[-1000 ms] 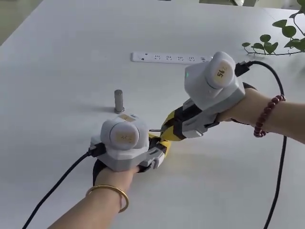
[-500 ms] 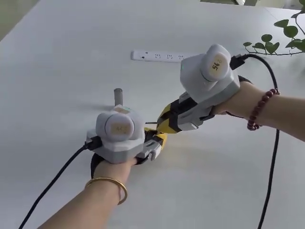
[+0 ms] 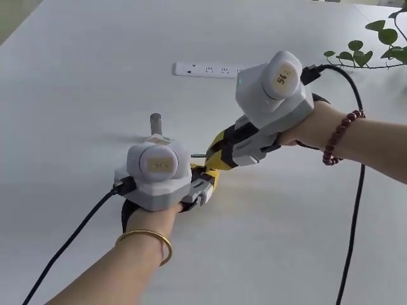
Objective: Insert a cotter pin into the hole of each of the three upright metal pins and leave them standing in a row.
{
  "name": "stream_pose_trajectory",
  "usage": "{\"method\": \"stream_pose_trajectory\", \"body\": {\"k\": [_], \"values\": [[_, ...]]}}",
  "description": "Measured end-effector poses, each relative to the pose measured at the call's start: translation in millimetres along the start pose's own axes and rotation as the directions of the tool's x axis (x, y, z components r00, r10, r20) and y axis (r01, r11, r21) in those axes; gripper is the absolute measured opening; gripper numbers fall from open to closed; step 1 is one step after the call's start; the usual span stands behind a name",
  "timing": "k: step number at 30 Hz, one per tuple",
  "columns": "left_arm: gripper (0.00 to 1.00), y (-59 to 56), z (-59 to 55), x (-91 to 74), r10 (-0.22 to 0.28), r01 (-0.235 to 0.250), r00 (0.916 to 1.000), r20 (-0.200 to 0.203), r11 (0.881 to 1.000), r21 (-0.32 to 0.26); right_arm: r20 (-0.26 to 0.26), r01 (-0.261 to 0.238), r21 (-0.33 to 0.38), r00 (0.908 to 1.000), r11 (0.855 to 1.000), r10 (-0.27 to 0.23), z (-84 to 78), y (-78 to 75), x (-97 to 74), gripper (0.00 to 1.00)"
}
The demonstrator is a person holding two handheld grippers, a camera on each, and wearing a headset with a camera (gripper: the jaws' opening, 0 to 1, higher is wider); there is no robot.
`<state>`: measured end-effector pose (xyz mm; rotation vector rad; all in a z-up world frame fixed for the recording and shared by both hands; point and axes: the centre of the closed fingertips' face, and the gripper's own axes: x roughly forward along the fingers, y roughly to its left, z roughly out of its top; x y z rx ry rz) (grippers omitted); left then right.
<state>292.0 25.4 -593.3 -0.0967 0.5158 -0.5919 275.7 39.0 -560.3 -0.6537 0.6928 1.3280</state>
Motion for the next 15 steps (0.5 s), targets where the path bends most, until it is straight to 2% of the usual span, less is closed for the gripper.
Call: {"method": "stream_pose_trajectory", "body": {"k": [15], "values": [[0.13, 0.6, -0.4, 1.3, 0.004, -0.004, 1.0000, 0.000, 1.000, -0.005, 0.021, -0.043, 0.019, 0.9989, 0.999, 0.043, -0.4, -3.4, 1.2, 0.08]]}}
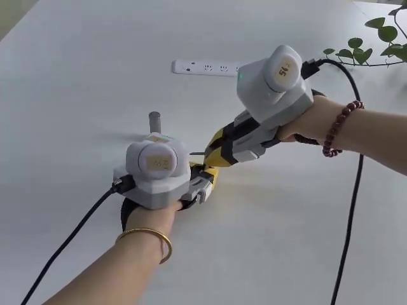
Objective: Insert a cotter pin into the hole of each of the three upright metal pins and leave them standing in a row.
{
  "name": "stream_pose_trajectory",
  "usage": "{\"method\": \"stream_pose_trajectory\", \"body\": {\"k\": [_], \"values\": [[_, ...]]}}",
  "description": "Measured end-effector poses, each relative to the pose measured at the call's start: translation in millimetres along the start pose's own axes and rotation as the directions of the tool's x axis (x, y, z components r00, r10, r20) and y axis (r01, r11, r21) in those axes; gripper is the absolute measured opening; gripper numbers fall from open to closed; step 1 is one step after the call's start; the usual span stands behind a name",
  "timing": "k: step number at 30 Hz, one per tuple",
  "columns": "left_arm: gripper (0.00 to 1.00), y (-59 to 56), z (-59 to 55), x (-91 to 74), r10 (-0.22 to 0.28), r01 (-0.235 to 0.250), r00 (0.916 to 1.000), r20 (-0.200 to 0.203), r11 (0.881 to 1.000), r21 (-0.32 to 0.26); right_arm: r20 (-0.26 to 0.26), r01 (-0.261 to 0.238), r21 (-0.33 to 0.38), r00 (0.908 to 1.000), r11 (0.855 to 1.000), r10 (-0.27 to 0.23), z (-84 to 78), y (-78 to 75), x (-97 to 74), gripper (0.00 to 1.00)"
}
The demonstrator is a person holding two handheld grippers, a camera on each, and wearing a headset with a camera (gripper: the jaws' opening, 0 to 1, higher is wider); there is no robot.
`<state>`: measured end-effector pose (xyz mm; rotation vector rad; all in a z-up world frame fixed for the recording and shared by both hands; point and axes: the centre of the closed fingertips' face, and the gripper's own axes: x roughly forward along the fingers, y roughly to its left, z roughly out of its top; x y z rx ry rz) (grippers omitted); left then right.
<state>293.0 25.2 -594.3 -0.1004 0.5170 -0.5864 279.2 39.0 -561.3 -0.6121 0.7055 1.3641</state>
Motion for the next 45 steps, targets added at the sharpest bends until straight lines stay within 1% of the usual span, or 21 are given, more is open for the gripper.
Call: {"method": "stream_pose_trajectory", "body": {"k": [6, 15, 16, 17, 18, 19, 20, 22, 23, 26, 28, 32, 33, 34, 36, 38, 40, 42, 45], "values": [[0.13, 0.1, -0.1, -1.5, 0.004, -0.004, 1.0000, -0.002, 1.000, 0.004, -0.001, -0.001, -0.003, 1.0000, 1.000, 0.001, 0.8, 0.9, 0.4, 0.09], [0.15, -0.6, 4.2, -9.1, 0.007, -0.007, 0.9999, 0.007, 1.000, 0.017, -0.013, -0.021, -0.024, 0.9997, 0.999, 0.020, 1.5, 2.4, 0.5, 0.09], [0.16, -0.8, 4.6, -10.5, 0.007, -0.007, 1.0000, 0.006, 1.000, 0.008, -0.014, -0.020, -0.028, 0.9997, 0.999, 0.020, 1.6, 2.4, 0.6, 0.09], [0.16, -3.8, 6.1, -12.3, -0.004, 0.005, 0.9999, 0.012, 1.000, -0.007, -0.014, -0.021, -0.029, 0.9997, 0.999, 0.021, 1.8, 2.8, 0.6, 0.09], [0.17, -5.0, 6.5, -13.6, -0.004, 0.004, 0.9999, 0.013, 1.000, -0.003, -0.014, -0.022, -0.029, 0.9997, 0.999, 0.021, 1.8, 3.0, 0.5, 0.09], [0.18, -6.5, 6.8, -14.8, 0.000, 0.000, 0.9999, 0.012, 1.000, 0.023, -0.014, -0.023, -0.026, 0.9997, 0.999, 0.022, 1.7, 3.1, 0.6, 0.09], [0.20, -7.9, 6.3, -15.4, 0.000, -0.001, 0.9999, 0.012, 0.999, 0.038, -0.011, -0.023, -0.018, 0.9997, 1.000, 0.023, 1.3, 2.4, 0.7, 0.09], [0.23, -10.2, 4.4, -17.4, -0.005, 0.005, 1.0000, 0.006, 0.999, 0.039, -0.010, -0.020, -0.012, 0.9997, 1.000, 0.020, 0.9, 1.6, 0.8, 0.10], [0.24, -10.4, 2.7, -18.9, -0.004, 0.004, 1.0000, -0.002, 0.998, 0.055, -0.014, -0.016, -0.016, 0.9998, 1.000, 0.016, 0.0, 1.3, 0.6, 0.12], [0.24, -10.2, 1.0, -21.2, -0.003, 0.004, 0.9999, -0.011, 0.998, 0.066, -0.017, -0.021, -0.014, 0.9997, 1.000, 0.020, -1.9, 0.7, 0.3, 0.16], [0.26, -10.1, 1.7, -24.1, -0.003, 0.003, 0.9999, -0.012, 0.997, 0.073, -0.008, -0.021, -0.008, 0.9998, 1.000, 0.021, -1.4, 1.3, -1.5, 0.16], [0.31, -12.7, 5.4, -30.5, -0.014, 0.014, 0.9999, -0.010, 0.996, 0.082, 0.004, -0.005, 0.008, 1.0000, 1.000, 0.005, -0.5, 0.8, -7.4, 0.17], [0.31, -13.6, 7.5, -32.5, -0.018, 0.018, 0.9998, -0.003, 0.996, 0.086, 0.022, 0.003, 0.029, 0.9997, 1.000, -0.004, 2.0, 0.5, -10.7, 0.17], [0.32, -14.2, 8.5, -34.1, -0.020, 0.020, 0.9998, -0.002, 0.996, 0.088, 0.026, 0.004, 0.035, 0.9996, 0.999, -0.005, 2.7, 0.7, -11.6, 0.18], [0.34, -16.8, 10.7, -39.5, -0.031, 0.031, 0.9995, 0.001, 0.995, 0.091, 0.047, 0.012, 0.072, 0.9988, 0.997, -0.015, 5.8, 1.2, -16.2, 0.18], [0.37, -18.1, 10.9, -43.6, -0.033, 0.033, 0.9994, -0.003, 0.995, 0.090, 0.056, 0.011, 0.090, 0.9983, 0.996, -0.016, 7.6, 2.9, -19.3, 0.19], [0.38, -18.7, 11.9, -47.5, -0.033, 0.033, 0.9995, -0.003, 0.994, 0.106, 0.060, 0.020, 0.106, 0.9978, 0.994, -0.027, 8.5, 3.6, -22.1, 0.20], [0.39, -19.0, 11.7, -52.5, -0.036, 0.037, 0.9993, -0.008, 0.994, 0.100, 0.068, 0.024, 0.118, 0.9972, 0.993, -0.032, 10.0, 4.1, -23.5, 0.20], [0.41, -20.3, 10.3, -61.9, -0.042, 0.044, 0.9989, -0.020, 0.992, 0.117, 0.109, 0.045, 0.165, 0.9921, 0.985, -0.063, 18.0, 2.9, -28.2, 0.21]]}}
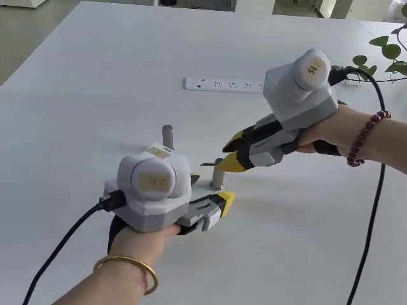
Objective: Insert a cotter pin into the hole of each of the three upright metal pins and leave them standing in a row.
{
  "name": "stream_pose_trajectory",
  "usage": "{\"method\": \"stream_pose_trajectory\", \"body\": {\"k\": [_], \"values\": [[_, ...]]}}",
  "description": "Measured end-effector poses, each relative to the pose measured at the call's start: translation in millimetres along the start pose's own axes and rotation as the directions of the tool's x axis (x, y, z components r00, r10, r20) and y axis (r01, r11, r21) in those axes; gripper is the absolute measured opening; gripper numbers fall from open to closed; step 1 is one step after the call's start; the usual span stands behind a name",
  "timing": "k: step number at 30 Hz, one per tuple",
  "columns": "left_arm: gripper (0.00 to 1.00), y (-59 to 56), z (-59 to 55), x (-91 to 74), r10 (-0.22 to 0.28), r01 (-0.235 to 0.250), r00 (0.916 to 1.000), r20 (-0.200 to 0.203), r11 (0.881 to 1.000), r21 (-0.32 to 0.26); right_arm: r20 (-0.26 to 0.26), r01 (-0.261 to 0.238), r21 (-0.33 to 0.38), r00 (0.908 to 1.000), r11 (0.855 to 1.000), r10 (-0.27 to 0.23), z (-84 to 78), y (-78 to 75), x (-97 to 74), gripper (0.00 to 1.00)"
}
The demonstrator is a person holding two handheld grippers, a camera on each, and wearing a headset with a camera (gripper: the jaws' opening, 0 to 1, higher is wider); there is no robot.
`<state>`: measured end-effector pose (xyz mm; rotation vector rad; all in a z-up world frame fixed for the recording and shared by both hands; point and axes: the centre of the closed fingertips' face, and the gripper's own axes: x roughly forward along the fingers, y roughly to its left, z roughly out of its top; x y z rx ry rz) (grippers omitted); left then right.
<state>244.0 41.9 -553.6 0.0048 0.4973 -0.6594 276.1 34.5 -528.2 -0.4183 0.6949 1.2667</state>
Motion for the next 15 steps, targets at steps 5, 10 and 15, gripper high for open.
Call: {"method": "stream_pose_trajectory", "body": {"k": [5, 10, 15], "values": [[0.50, 6.4, 1.7, -15.1, 0.019, -0.019, 0.9998, 0.004, 1.000, 0.010, 0.020, 0.064, 0.032, 0.9977, 0.997, -0.064, 5.9, -6.5, 0.6, 0.20], [0.58, 13.6, 6.5, -28.9, 0.030, -0.031, 0.9994, 0.018, 0.999, 0.009, 0.055, 0.095, 0.067, 0.9936, 0.993, -0.099, 10.2, -7.7, 4.6, 0.20], [0.70, 26.3, 8.6, -40.8, 0.081, -0.081, 0.9964, 0.026, 0.997, -0.003, 0.070, 0.124, 0.099, 0.9889, 0.987, -0.131, 15.6, -12.1, 9.4, 0.18]]}}
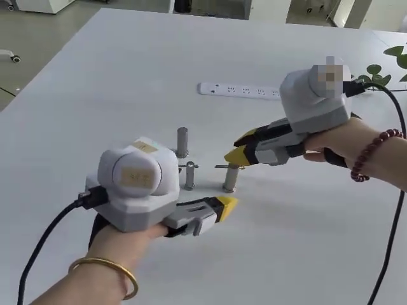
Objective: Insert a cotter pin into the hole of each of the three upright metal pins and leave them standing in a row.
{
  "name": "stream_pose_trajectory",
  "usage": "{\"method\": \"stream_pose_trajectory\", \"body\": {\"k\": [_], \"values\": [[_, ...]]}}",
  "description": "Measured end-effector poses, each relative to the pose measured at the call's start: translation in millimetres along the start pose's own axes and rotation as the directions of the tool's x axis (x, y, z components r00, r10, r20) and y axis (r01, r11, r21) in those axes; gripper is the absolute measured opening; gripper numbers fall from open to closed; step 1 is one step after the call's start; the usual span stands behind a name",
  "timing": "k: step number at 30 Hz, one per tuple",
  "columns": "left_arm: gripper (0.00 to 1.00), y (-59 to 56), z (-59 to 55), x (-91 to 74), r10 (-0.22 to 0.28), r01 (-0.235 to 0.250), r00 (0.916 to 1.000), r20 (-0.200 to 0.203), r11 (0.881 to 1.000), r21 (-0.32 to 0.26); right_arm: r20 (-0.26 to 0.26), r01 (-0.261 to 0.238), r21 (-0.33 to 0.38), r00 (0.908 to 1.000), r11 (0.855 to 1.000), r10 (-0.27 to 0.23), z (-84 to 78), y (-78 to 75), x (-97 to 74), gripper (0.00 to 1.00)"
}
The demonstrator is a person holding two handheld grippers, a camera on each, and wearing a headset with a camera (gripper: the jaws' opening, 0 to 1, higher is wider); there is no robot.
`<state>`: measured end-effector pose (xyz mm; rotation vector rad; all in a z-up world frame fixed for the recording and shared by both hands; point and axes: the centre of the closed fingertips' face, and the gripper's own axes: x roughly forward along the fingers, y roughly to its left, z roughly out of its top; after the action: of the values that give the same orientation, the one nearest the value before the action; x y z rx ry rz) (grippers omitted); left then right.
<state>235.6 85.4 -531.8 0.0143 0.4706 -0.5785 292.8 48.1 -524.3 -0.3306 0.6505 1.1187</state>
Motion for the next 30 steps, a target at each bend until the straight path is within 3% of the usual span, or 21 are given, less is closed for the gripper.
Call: {"method": "stream_pose_trajectory", "body": {"k": [9, 16, 19, 30], "values": [[0.85, 16.9, 1.6, -12.7, 0.027, -0.026, 0.9992, 0.031, 1.000, -0.018, 0.071, 0.040, 0.096, 0.9963, 0.995, -0.047, 23.1, -6.4, 22.3, 0.21], [0.90, 24.2, 6.0, -14.3, 0.026, -0.025, 0.9980, 0.058, 0.999, -0.019, 0.088, 0.066, 0.085, 0.9934, 0.994, -0.073, 35.8, -5.9, 38.9, 0.23], [0.93, 28.0, 8.1, -14.3, 0.029, -0.028, 0.9976, 0.063, 1.000, -0.004, 0.114, 0.114, 0.042, 0.9865, 0.993, -0.118, 43.7, -15.1, 46.7, 0.28], [0.99, 33.8, 9.0, -14.6, 0.016, -0.016, 0.9975, 0.069, 1.000, 0.001, 0.132, 0.142, 0.112, 0.9789, 0.984, -0.156, 50.6, -20.8, 74.4, 0.29]]}}
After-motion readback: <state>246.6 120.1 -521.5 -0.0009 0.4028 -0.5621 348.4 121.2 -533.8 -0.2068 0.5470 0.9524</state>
